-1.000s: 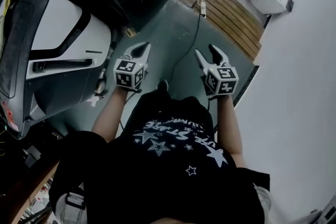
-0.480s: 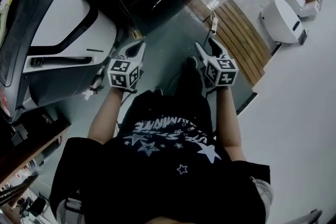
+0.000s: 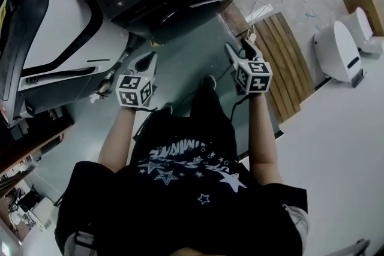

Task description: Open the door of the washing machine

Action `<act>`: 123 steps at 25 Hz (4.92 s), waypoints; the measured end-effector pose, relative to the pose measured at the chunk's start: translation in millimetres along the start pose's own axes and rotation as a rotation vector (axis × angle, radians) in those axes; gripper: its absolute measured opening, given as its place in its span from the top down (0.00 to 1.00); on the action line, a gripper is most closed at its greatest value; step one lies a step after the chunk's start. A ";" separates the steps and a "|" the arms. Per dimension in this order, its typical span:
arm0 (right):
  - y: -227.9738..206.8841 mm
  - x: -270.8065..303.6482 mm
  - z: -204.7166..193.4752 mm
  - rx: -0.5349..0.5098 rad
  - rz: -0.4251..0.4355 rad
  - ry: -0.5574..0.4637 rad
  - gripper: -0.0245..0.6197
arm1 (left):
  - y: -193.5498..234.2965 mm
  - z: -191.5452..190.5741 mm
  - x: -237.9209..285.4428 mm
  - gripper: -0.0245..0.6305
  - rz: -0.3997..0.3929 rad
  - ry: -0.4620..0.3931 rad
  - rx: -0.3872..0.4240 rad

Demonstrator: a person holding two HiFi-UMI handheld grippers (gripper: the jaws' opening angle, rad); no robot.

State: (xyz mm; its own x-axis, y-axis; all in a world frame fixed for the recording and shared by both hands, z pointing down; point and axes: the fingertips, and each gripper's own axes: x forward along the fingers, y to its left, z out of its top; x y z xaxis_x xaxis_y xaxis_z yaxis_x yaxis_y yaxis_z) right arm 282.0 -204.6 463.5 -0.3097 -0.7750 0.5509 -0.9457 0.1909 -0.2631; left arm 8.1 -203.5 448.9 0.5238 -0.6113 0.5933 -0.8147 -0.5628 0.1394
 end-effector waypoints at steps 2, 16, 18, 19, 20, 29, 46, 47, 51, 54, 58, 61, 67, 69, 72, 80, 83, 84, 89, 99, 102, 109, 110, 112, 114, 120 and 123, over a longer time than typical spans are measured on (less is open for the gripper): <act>-24.5 15.4 6.9 -0.018 0.023 0.014 0.57 | -4.5 5.9 15.5 0.95 0.037 0.012 0.000; -114.4 137.2 14.1 -0.166 0.140 0.073 0.57 | -11.3 9.3 90.6 0.95 0.171 0.050 -0.064; -122.3 155.3 14.3 -0.199 0.154 0.072 0.57 | -13.5 5.5 97.2 0.95 0.180 0.044 -0.076; -125.8 164.5 14.7 -0.217 0.159 0.072 0.57 | -14.0 2.7 100.4 0.95 0.185 0.041 -0.083; -128.7 174.3 15.9 -0.235 0.164 0.072 0.57 | -13.7 -0.7 103.7 0.95 0.188 0.041 -0.088; -140.9 245.3 28.0 -0.445 0.163 0.096 0.57 | -1.4 -28.7 118.9 0.95 0.221 0.062 -0.129; -138.4 281.6 22.7 -0.659 0.186 0.231 0.58 | -2.5 -43.3 131.3 0.95 0.164 0.078 -0.167; -138.9 281.9 22.1 -0.687 0.175 0.236 0.60 | -4.4 -44.8 131.7 0.95 0.156 0.080 -0.167; -140.7 282.0 20.4 -0.788 0.137 0.280 0.66 | -12.0 -49.2 133.5 0.95 0.129 0.087 -0.166; -141.9 276.7 17.3 -0.772 0.141 0.294 0.66 | -14.7 -51.3 132.8 0.95 0.121 0.089 -0.169; -143.6 266.4 10.3 -0.760 0.121 0.298 0.66 | -13.8 -53.7 130.3 0.95 0.111 0.088 -0.164; -144.6 255.9 3.2 -0.786 0.108 0.318 0.66 | -11.5 -57.3 128.6 0.95 0.105 0.096 -0.151; -145.4 226.2 -17.7 -0.799 0.102 0.375 0.66 | -9.6 -59.0 128.2 0.95 0.071 0.099 -0.123; -146.1 214.5 -25.2 -0.794 0.093 0.386 0.66 | -11.8 -61.2 129.4 0.95 0.052 0.103 -0.107; -145.5 199.1 -37.8 -0.791 0.076 0.402 0.66 | -14.8 -69.6 128.9 0.95 0.020 0.117 -0.109; -136.8 169.0 -69.1 -0.822 0.060 0.453 0.66 | -20.4 -90.8 121.1 0.95 -0.066 0.167 -0.078; -131.3 160.8 -79.7 -0.840 0.057 0.494 0.66 | -16.0 -94.5 117.1 0.95 -0.085 0.170 -0.072; -130.0 157.7 -82.5 -0.841 0.054 0.502 0.67 | -14.0 -95.7 115.7 0.95 -0.090 0.169 -0.070; -127.0 137.7 -98.8 -0.818 0.020 0.537 0.68 | -6.7 -102.1 104.4 0.95 -0.114 0.165 -0.055; -99.0 92.7 -144.1 -0.691 -0.091 0.567 0.69 | 11.7 -121.2 72.9 0.95 -0.184 0.166 0.010; -86.6 74.4 -160.6 -0.647 -0.126 0.560 0.69 | 12.0 -128.4 64.4 0.95 -0.209 0.165 0.040; -51.3 35.6 -200.5 -0.557 -0.218 0.549 0.70 | 10.1 -138.4 45.0 0.95 -0.286 0.154 0.098; -45.6 30.9 -205.8 -0.541 -0.233 0.547 0.70 | 9.3 -140.0 41.6 0.95 -0.300 0.155 0.106; -32.9 22.6 -216.6 -0.509 -0.263 0.545 0.70 | 8.9 -145.4 34.4 0.95 -0.325 0.162 0.124; -18.8 14.3 -227.5 -0.478 -0.288 0.542 0.70 | 9.2 -153.8 26.7 0.95 -0.348 0.178 0.138; 23.6 -4.1 -252.8 -0.417 -0.304 0.540 0.71 | 7.4 -180.2 13.8 0.95 -0.420 0.226 0.150; 48.2 -9.0 -266.6 -0.395 -0.281 0.550 0.72 | 6.2 -196.9 8.7 0.95 -0.438 0.267 0.150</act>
State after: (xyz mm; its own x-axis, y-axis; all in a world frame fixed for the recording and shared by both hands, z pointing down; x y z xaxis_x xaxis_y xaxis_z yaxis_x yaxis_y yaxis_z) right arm 212.9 -27.9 657.0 0.0437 -0.4318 0.9009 -0.9297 0.3126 0.1949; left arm -41.3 -102.8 611.0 0.7095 -0.1498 0.6886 -0.4795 -0.8187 0.3159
